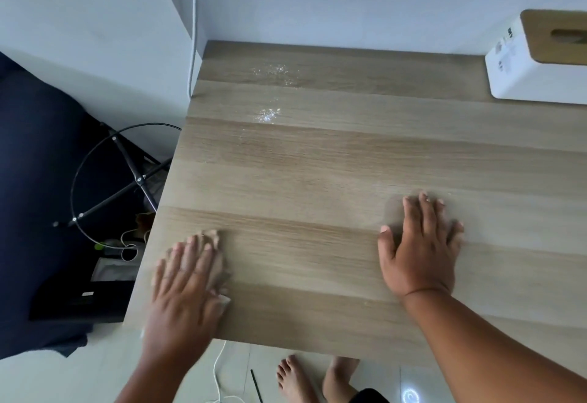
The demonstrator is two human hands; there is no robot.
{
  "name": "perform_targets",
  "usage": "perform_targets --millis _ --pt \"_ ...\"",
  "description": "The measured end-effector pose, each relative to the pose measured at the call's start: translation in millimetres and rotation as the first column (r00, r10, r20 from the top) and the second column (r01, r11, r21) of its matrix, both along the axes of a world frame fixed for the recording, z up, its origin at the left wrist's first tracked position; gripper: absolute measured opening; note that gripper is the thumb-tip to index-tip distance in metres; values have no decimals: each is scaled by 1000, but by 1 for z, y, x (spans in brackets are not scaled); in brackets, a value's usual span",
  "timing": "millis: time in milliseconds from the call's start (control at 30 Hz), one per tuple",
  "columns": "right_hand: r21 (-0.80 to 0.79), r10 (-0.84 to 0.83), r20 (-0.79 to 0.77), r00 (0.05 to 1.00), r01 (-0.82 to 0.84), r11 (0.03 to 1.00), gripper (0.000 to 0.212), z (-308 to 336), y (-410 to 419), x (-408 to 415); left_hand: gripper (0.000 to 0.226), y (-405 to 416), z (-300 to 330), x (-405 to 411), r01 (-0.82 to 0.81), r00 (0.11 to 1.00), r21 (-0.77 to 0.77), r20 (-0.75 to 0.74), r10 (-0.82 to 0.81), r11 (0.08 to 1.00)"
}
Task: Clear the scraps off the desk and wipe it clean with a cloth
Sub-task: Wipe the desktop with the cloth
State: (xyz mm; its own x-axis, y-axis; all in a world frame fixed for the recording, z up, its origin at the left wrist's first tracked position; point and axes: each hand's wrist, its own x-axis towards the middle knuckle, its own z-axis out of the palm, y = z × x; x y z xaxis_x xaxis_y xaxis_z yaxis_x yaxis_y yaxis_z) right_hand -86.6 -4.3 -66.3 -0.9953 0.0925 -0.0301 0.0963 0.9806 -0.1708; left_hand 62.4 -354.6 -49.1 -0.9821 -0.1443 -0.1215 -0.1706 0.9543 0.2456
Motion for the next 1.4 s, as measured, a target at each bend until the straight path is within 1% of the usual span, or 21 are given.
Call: perform_targets --millis 100,200,300,400,500,567,667,733,800,867,933,1000,1067,1167,1267,1400 --pt "4 1 17 1000 -1 1000 77 2 0 0 81 -18 3 -7 -225 974 1 32 224 974" --pt "-2 1 31 1000 -1 1000 77 4 0 0 84 -13 3 -30 -375 924 -7 74 374 927" --pt "2 1 44 999 -2 1000 77 5 0 0 84 -9 3 -61 -448 891 -29 69 449 894" --pt "4 4 43 999 -4 1000 77 4 0 0 85 -7 3 -99 -448 891 -44 65 450 893" --pt "13 7 37 999 -7 1000 74 3 1 0 84 2 4 -141 -380 923 -28 56 381 925" --pt "36 23 43 999 -25 999 73 3 1 1 83 12 5 -166 -286 956 -18 60 287 958" --pt "59 30 61 998 -34 998 73 4 2 0 84 38 6 -195 -70 994 -22 86 72 997" --pt "48 23 65 998 -26 998 74 5 2 1 86 62 8 -204 90 992 -21 93 -87 996" --pt "31 16 65 998 -18 999 74 7 2 1 87 89 7 -201 218 972 -34 95 -214 975" --pt "8 6 52 999 -6 1000 74 8 0 1 87 110 4 -187 300 951 -36 88 -296 953" --pt "-24 -21 24 1000 22 999 74 10 -1 -4 85 118 1 -166 349 936 -37 68 -346 936" --pt "-52 -38 1 999 38 998 72 12 -4 -19 83 111 -3 -145 354 935 -29 33 -353 935" --pt "-72 -14 -19 1000 13 997 70 13 -6 -39 82 90 -6 -129 311 950 -28 7 -311 950" --pt "-86 56 -48 997 -60 994 67 12 -9 -79 85 49 -7 -129 143 990 -28 7 -143 989" --pt "-59 99 -5 995 -99 993 70 10 -12 -117 88 22 -4 -160 -68 996 -44 46 71 997" --pt "-33 96 31 995 -95 995 74 5 -19 -145 86 14 -3 -226 -307 951 -23 30 308 951"
